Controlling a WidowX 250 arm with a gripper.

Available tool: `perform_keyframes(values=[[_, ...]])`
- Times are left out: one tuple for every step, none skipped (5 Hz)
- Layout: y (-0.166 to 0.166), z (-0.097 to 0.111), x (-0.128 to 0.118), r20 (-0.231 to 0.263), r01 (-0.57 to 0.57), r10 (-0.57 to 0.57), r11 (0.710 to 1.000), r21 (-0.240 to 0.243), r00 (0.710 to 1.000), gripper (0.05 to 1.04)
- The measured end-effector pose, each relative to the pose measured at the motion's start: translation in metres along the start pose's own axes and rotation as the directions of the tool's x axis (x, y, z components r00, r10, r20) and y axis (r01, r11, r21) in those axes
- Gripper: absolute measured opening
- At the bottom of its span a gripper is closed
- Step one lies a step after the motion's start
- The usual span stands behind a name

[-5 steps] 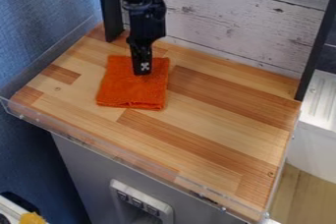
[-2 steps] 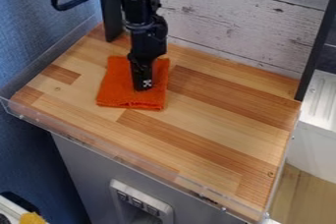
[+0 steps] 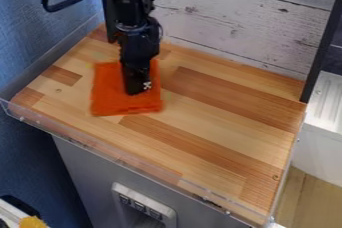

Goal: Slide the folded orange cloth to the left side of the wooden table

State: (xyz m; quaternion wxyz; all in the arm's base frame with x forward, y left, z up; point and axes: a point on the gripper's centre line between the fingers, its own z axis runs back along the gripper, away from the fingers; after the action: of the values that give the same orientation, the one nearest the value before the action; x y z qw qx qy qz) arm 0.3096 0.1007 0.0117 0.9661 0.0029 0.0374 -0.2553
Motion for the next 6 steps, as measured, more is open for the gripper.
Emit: perform_keyframes(values=[[0.006,0.001,-0.015,0.0,-0.139,0.139,0.99,0.009,0.99,0.059],[0.016,0.004,-0.027,0.026,-0.255,0.254,0.967,0.026,0.967,0.059],[0.024,0.001,-0.04,0.044,-0.34,0.339,0.94,0.03,0.94,0.059],[0.033,0.003,-0.048,0.072,-0.41,0.407,0.912,0.027,0.91,0.059],[0.039,0.004,-0.052,0.092,-0.457,0.454,0.889,0.014,0.886,0.059],[0.046,0.01,-0.048,0.114,-0.488,0.484,0.873,0.005,0.868,0.084]])
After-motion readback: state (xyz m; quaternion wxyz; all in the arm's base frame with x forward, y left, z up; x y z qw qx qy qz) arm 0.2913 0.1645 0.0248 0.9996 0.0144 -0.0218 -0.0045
